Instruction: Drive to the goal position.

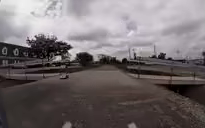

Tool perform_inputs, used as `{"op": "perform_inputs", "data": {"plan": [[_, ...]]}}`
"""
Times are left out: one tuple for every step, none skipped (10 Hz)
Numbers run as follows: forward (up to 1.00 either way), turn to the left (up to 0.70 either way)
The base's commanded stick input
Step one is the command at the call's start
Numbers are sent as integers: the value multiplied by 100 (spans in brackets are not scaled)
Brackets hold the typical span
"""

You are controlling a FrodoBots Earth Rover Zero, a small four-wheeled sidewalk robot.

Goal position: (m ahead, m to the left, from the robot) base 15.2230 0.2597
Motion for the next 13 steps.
{"op": "perform_inputs", "data": {"plan": [[60,0],[60,0],[60,0],[60,0],[60,0],[60,1],[60,7],[60,14],[60,15],[60,15],[60,14],[60,6],[60,0]]}}
